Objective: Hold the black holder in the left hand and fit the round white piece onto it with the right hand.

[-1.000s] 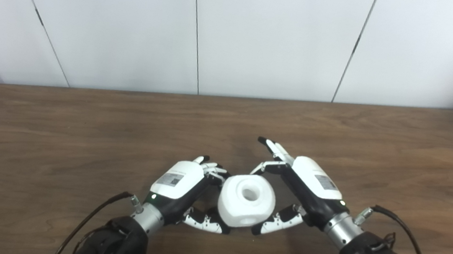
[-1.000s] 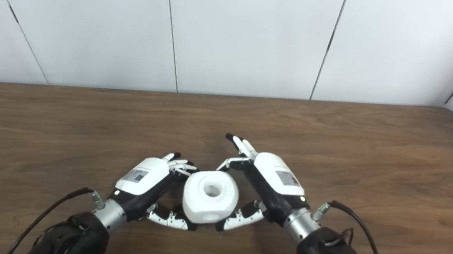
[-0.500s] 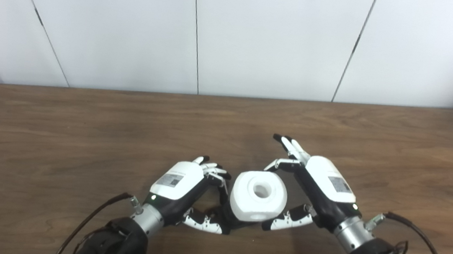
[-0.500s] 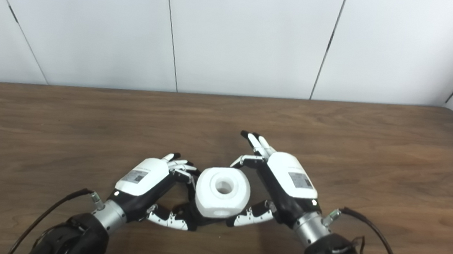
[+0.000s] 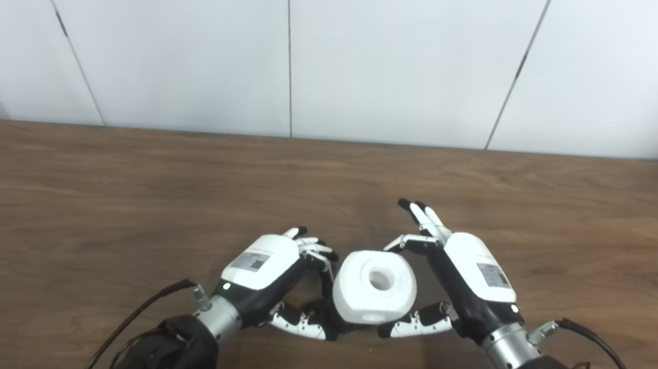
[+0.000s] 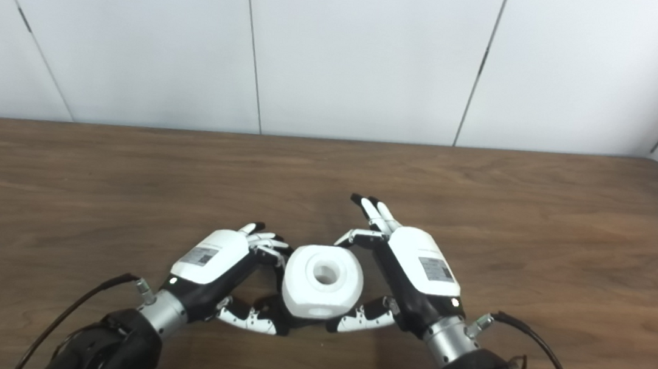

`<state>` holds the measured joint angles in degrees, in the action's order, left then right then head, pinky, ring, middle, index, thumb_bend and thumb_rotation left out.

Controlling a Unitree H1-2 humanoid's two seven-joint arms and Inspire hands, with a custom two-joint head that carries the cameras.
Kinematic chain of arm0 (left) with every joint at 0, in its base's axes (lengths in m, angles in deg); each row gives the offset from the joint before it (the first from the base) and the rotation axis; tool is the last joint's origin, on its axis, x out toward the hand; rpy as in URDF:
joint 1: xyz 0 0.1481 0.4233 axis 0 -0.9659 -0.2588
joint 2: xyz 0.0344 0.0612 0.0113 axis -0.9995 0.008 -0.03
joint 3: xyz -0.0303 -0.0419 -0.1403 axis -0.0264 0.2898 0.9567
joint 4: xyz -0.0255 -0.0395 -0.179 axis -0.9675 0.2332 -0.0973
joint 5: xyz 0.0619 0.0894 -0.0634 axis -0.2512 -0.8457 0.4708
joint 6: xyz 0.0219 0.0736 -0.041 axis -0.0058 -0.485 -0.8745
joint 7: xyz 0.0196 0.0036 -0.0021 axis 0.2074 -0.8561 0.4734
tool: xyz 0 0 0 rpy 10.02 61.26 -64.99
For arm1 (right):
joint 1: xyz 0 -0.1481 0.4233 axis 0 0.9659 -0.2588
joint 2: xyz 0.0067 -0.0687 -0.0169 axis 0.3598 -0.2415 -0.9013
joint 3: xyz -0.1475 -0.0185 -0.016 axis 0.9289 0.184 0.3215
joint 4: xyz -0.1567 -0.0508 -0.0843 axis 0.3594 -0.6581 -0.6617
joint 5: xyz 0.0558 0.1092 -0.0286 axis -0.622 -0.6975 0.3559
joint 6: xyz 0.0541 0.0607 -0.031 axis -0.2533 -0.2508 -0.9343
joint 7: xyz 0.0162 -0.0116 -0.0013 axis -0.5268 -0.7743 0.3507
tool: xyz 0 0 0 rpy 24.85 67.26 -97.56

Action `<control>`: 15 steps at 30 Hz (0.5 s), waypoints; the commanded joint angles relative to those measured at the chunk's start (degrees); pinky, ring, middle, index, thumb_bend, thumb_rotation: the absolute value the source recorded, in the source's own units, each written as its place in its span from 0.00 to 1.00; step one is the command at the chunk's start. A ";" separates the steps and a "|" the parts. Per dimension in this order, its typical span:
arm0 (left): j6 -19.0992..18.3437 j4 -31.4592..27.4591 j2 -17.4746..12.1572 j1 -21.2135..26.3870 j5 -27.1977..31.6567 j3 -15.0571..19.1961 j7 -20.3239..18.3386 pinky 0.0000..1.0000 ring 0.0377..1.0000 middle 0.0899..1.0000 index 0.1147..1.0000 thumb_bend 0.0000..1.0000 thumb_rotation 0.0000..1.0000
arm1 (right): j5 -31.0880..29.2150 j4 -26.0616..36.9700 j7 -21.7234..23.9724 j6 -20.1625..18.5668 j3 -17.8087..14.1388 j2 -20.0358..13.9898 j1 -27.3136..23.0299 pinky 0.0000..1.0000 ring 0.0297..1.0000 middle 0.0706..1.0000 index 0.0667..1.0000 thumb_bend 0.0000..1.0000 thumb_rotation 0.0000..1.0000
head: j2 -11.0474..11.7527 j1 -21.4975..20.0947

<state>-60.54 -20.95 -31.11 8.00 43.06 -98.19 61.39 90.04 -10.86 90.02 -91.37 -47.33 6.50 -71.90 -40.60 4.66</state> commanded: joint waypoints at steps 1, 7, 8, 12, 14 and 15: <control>0.44 -1.72 0.69 1.20 -0.46 -0.15 1.27 1.00 0.89 0.80 0.41 0.52 0.05 | 0.39 2.22 -0.04 1.21 -0.16 0.01 -1.04 0.92 1.00 0.98 0.44 0.51 0.14 | -0.07 0.09; 0.29 -1.65 1.05 1.26 -0.41 -0.23 1.19 1.00 0.90 0.81 0.41 0.52 0.05 | 1.59 2.10 0.29 1.65 0.47 -0.15 -1.44 0.91 1.00 0.98 0.44 0.51 0.14 | -0.18 0.44; 0.29 -1.65 1.13 1.26 -0.39 -0.25 1.25 1.00 0.90 0.81 0.41 0.52 0.05 | 1.98 2.01 0.29 1.70 0.72 -0.09 -1.45 0.90 1.00 0.98 0.44 0.51 0.14 | -0.18 0.59; 0.08 -1.89 1.41 1.18 -0.67 -0.34 1.32 1.00 0.90 0.80 0.41 0.52 0.05 | 2.70 1.55 0.06 1.95 1.42 0.17 -1.31 0.89 1.00 0.98 0.44 0.51 0.14 | -0.43 0.99; 0.04 -1.95 1.54 1.13 -0.78 -0.39 1.43 1.00 0.90 0.80 0.41 0.52 0.05 | 2.92 1.45 0.08 1.96 1.65 0.28 -1.27 0.88 1.00 0.98 0.44 0.51 0.14 | -0.50 1.01; -0.02 -1.99 1.58 1.10 -0.84 -0.40 1.44 1.00 0.90 0.80 0.41 0.52 0.05 | 3.03 1.40 0.06 1.97 1.74 0.30 -1.26 0.88 1.00 0.97 0.44 0.51 0.14 | -0.51 0.99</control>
<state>-61.09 -20.95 -30.29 8.00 42.58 -98.38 61.38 92.36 -10.66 90.44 -91.04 -45.59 6.72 -72.20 -41.04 5.63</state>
